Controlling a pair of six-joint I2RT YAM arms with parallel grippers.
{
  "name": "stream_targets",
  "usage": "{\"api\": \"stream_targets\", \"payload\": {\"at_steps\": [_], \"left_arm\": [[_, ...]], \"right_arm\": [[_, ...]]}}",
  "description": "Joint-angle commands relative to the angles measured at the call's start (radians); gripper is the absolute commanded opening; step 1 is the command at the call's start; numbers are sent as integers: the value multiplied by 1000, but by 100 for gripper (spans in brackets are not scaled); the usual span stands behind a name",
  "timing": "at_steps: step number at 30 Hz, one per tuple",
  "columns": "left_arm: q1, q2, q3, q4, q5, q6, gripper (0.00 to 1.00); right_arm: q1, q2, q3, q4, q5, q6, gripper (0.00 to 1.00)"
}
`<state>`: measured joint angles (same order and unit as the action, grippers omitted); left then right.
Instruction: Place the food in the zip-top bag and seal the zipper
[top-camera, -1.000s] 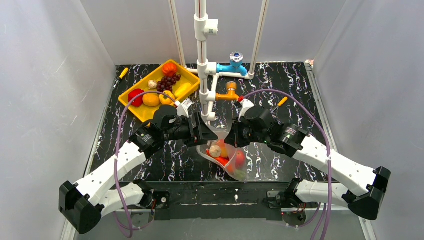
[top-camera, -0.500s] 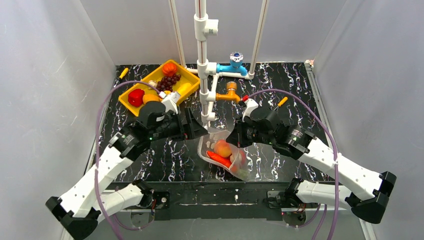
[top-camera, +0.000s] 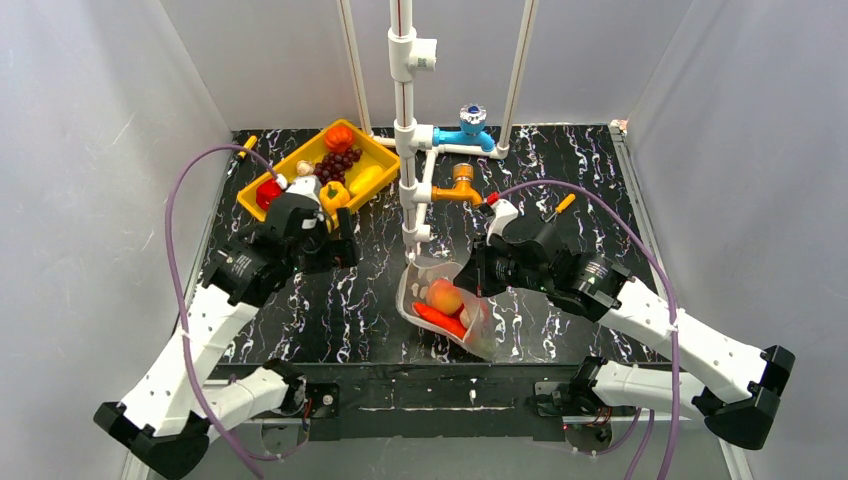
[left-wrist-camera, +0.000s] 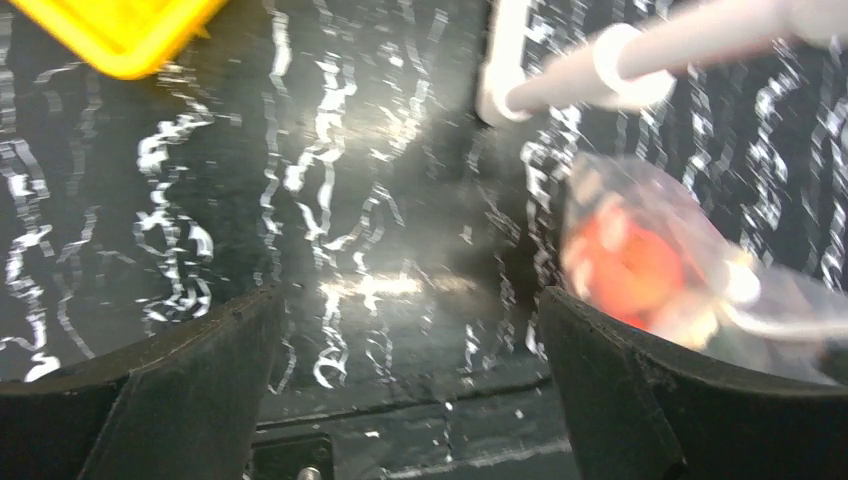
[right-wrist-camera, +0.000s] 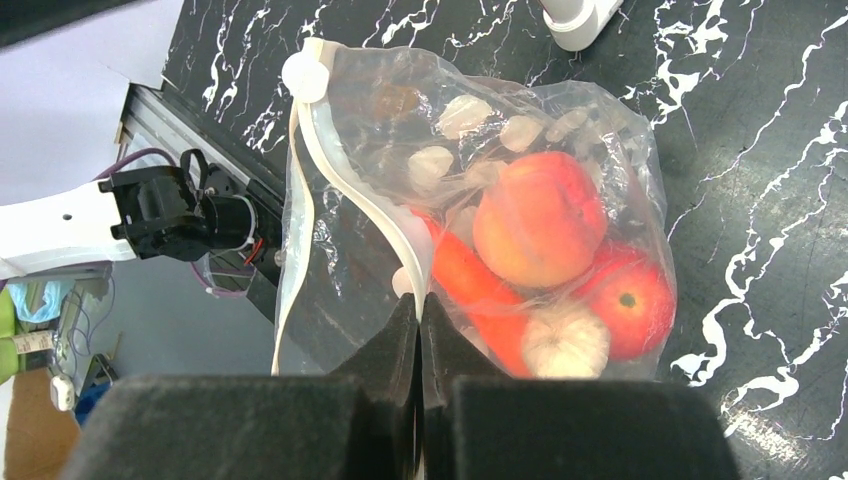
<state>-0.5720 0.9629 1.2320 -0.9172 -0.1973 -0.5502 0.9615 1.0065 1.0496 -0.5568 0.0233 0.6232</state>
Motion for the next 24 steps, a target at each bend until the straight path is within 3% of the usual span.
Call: {"api": "stream_targets", "payload": {"at_steps": [1,4,9,16,24], "left_arm": [[207,26,-19,58,23,84,98],[344,97,-27,161,96,85,98],[468,276,-35,361,77,9,98],[528,489,-28,637,82,-103,98],[605,729,95,720,126,-175,98]], "right_arm": [[-4,-20,4,38,7,-19,1],[-4,-15,2,38,5,-23,1],[-4,-5,1,40,5,-34,1],[-5,-1,4,38,5,-39,1],[-6,14,-9,49,-16,-27,1]]}}
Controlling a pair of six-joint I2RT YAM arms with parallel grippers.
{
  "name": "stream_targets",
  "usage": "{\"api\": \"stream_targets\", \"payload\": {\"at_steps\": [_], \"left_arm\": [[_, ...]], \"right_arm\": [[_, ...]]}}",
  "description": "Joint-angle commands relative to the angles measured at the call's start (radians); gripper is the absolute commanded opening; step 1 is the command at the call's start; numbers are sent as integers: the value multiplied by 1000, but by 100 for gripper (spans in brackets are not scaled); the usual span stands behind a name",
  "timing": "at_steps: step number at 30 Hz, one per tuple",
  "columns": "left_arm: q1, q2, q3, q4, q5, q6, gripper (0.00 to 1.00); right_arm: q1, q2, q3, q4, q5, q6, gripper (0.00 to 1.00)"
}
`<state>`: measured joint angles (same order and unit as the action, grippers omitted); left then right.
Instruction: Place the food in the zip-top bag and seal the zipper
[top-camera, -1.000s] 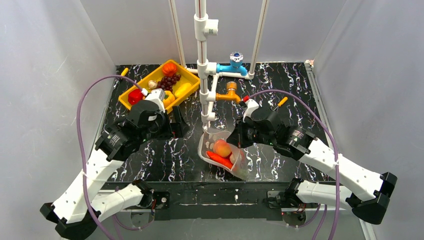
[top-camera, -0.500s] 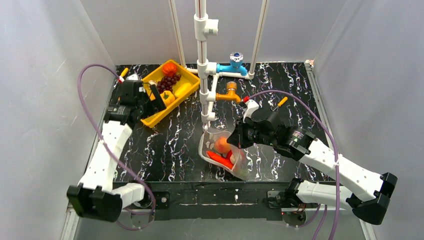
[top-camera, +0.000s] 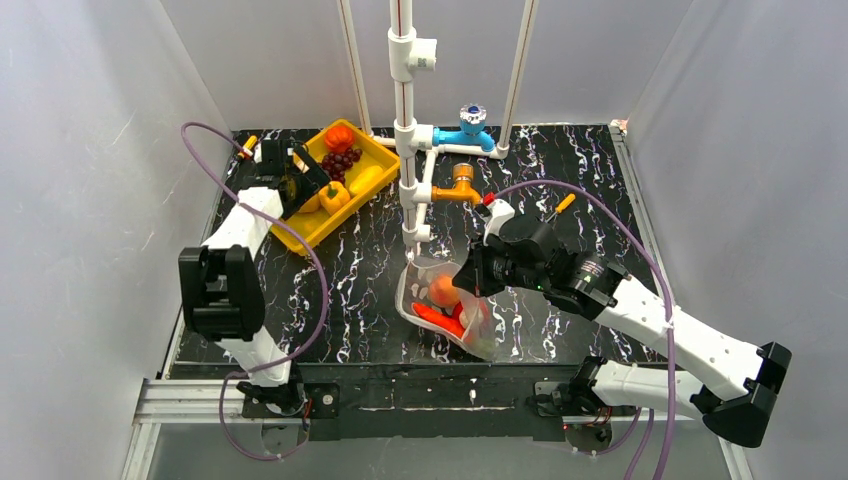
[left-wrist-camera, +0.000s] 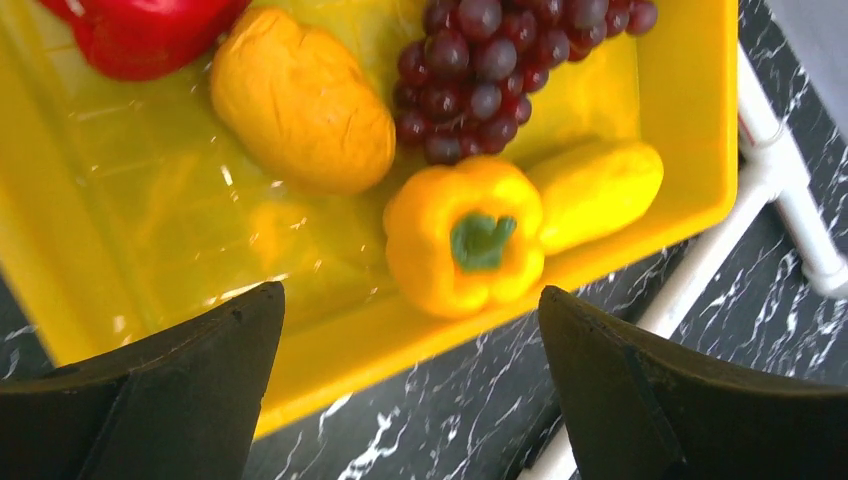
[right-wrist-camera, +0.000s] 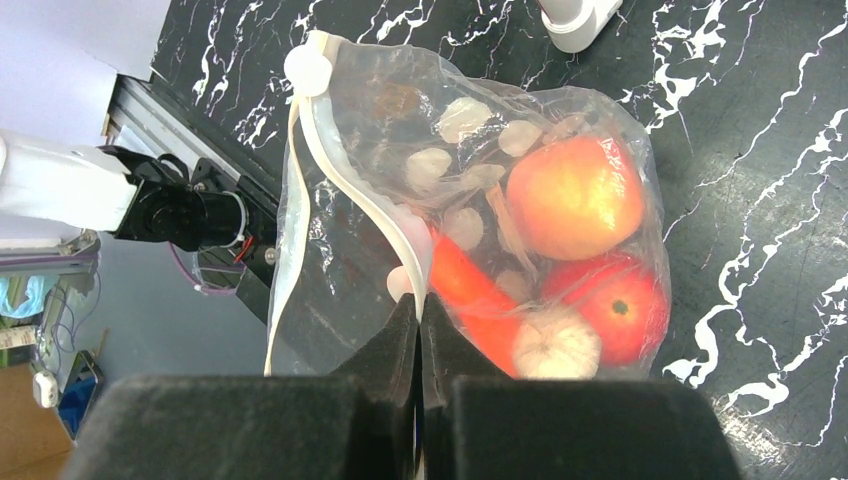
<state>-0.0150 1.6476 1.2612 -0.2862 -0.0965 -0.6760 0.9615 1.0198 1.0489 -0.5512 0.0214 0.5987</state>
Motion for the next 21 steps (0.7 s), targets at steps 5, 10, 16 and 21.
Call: {"api": "stream_targets", "payload": {"at_steps": [5,10,16,21], "left_arm": [[73,139,119,133,61,-51,97],[81,150,118,125,59,-55,96],[99,188,165,-114,-65,-227,98],[154,264,164,-70,149,-338,94]], "right_arm": [[-6,-9,-9,31,-6,-7,1],[-6,-19,-14,23,6,-7,1],[-5,-14,-12,30,4,-6,1],[-6,-18,-7,26,3,-8,1]]}}
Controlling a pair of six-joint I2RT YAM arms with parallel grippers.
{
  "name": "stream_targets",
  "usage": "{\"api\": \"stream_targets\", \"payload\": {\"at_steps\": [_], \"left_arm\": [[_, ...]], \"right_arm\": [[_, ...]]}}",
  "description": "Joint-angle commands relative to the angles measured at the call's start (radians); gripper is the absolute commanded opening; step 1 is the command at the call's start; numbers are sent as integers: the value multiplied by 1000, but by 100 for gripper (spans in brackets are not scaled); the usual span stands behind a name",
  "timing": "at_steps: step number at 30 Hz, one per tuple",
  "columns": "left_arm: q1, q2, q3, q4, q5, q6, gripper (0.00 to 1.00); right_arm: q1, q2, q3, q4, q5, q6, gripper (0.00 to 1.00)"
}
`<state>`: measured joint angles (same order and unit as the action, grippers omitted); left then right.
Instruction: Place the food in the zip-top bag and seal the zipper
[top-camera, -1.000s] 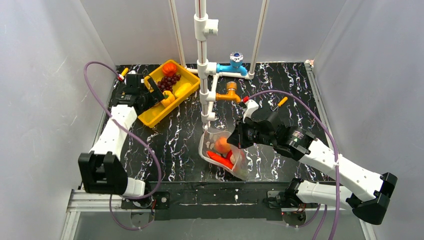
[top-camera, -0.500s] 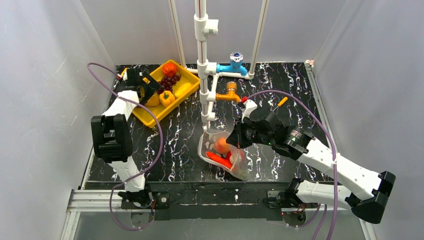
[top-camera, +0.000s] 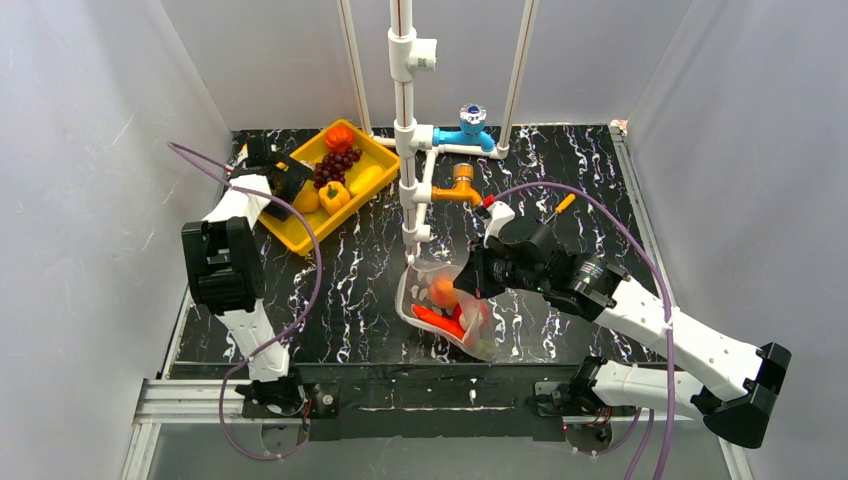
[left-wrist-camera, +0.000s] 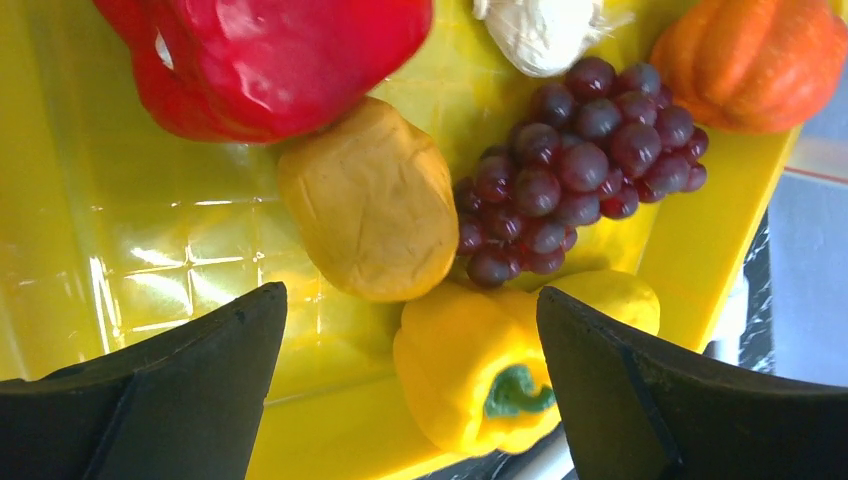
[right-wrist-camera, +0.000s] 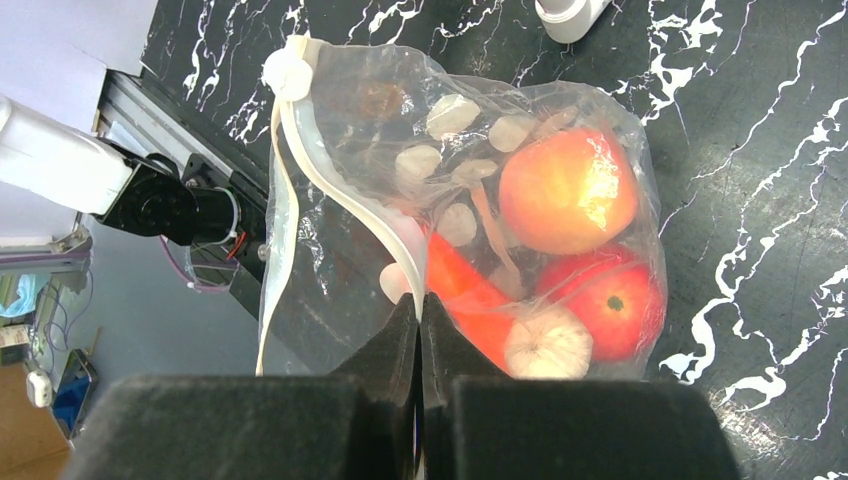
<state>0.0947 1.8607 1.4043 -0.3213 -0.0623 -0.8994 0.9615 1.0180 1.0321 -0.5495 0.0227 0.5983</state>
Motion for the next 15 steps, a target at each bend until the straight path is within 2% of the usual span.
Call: {"api": "stream_targets", "payload": {"at_steps": [1,11,15], "left_arm": [[47,54,16,-18,128,-123,93],[36,-12,-131,179,301,-136,94],[5,-68,-186,226,287,-86,96]], "right_arm": [[-6,-21,8,22,5,-8,1],[-6,-39,-11,20,14,-5,1],[-6,-23,-2,29,1,-4,1]]}}
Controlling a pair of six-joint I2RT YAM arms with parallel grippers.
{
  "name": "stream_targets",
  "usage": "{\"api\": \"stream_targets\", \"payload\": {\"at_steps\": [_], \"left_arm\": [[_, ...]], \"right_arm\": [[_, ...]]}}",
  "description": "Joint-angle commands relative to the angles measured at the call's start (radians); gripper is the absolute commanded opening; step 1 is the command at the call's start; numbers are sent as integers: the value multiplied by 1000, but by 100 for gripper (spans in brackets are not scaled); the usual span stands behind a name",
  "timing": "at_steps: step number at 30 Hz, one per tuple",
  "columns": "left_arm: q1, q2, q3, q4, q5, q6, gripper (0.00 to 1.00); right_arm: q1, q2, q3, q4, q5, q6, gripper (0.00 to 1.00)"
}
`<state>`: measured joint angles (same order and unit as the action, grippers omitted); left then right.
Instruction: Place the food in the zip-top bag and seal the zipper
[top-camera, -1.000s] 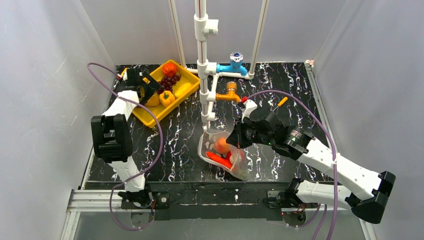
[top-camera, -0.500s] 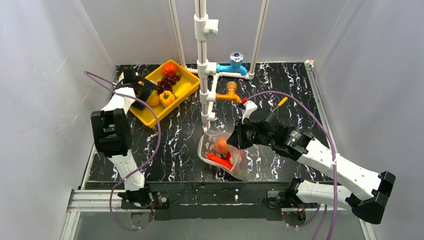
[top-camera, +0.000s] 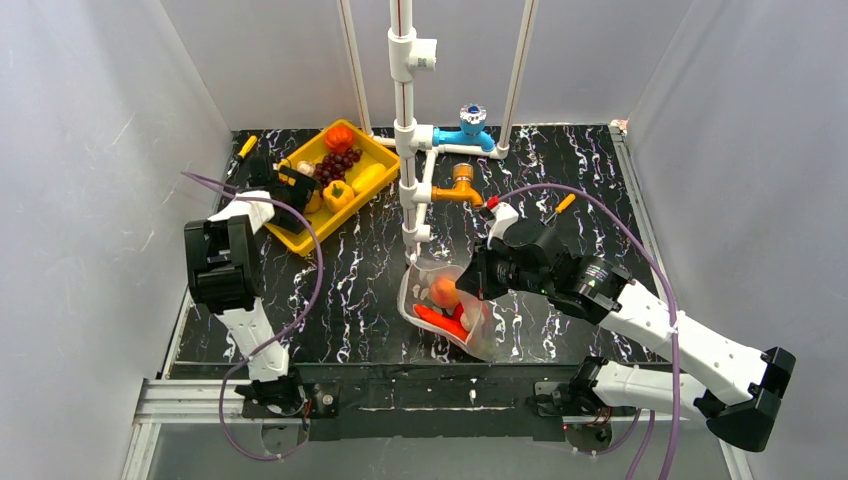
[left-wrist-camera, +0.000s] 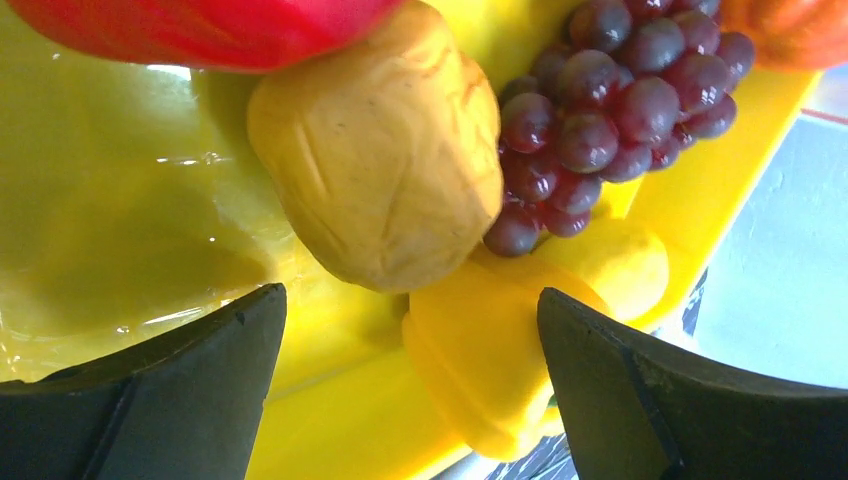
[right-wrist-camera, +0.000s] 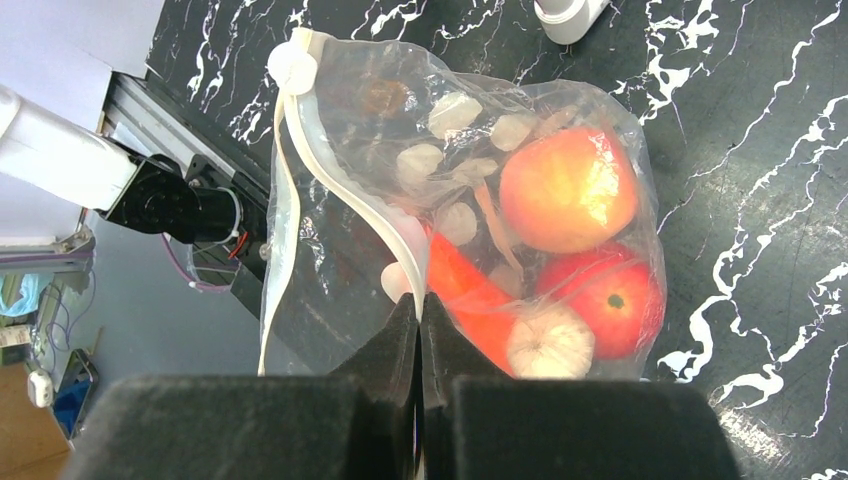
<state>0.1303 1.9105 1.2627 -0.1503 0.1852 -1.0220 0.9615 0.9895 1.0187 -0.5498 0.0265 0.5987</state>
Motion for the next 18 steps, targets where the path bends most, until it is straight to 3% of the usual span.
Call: {"api": "stream_targets", "payload": {"at_steps": [1,13,18], "left_arm": [[-38,-125,-46,58,26,54,96],[-115,-90,46,-31,-87,190,98],[-115,-50,69,-28,-20,194,98]], "right_arm": [[-6,7,12,30,-5,-5,1],[-6,-11,2,24,7,2,1],[-6,3,9,23,3,-2,1]]}}
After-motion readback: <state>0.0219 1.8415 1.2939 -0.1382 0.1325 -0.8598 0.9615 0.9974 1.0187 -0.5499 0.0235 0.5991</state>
